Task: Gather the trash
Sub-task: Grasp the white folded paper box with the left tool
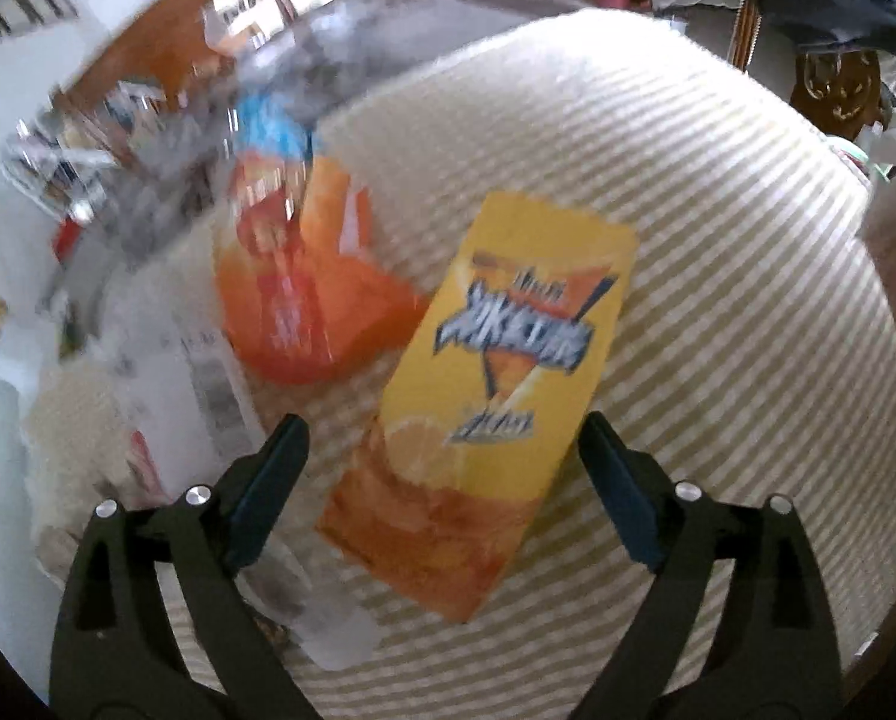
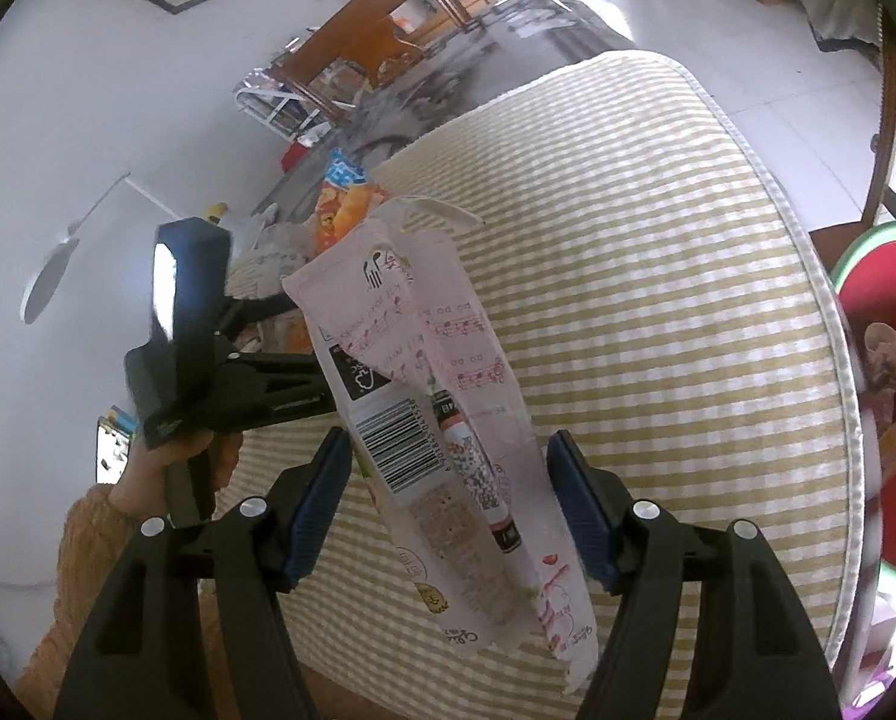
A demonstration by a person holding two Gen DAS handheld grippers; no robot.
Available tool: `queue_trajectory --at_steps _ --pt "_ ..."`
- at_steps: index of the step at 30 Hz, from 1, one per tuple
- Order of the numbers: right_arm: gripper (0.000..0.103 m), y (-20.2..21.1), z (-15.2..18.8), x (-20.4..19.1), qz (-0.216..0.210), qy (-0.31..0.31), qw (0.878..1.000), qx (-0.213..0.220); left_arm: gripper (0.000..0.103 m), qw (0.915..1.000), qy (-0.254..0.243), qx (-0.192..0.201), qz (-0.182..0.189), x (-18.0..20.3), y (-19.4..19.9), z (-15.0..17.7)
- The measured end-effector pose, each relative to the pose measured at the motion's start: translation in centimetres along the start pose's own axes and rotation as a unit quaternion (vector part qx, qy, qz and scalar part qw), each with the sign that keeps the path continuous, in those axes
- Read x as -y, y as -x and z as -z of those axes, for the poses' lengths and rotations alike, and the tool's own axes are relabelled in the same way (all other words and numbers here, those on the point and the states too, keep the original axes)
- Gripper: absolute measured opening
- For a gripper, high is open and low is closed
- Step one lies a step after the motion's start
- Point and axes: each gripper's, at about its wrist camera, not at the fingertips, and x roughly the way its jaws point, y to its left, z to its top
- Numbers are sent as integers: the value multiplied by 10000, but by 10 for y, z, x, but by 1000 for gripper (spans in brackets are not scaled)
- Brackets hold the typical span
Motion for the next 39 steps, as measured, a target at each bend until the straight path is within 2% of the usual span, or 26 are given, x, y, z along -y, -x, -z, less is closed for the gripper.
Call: queue_trajectory --at_steps 1,2,4,9,12,16,22,30,39 --pt "66 -1 0 -1 -3 8 10000 -18 89 9997 130 -97 190 -6 -5 2" --pt "66 -1 1 -2 -6 11 10000 -28 88 9990 298 -33 339 -14 -5 4" --pt "66 -3 1 -1 -3 21 10000 -34 80 9982 397 38 441 -18 -1 6" --pt "66 -4 0 0 60 -33 10000 -27 71 9957 585 239 671 -16 8 14" --pt "66 -3 0 -1 106 -5 9999 6 70 9900 948 488 928 -17 14 24" --pt "66 -1 0 -1 115 -10 9999 88 70 9777 1459 872 1230 -15 30 42" --pt "66 5 0 -3 226 87 9993 273 69 9498 2218 1362 1736 -4 59 56" --pt "66 19 -1 4 292 -44 9982 530 68 9338 2407 1755 1980 24 93 61" --pt "66 33 -5 14 222 -283 9959 824 67 9289 2308 2006 2086 45 118 58"
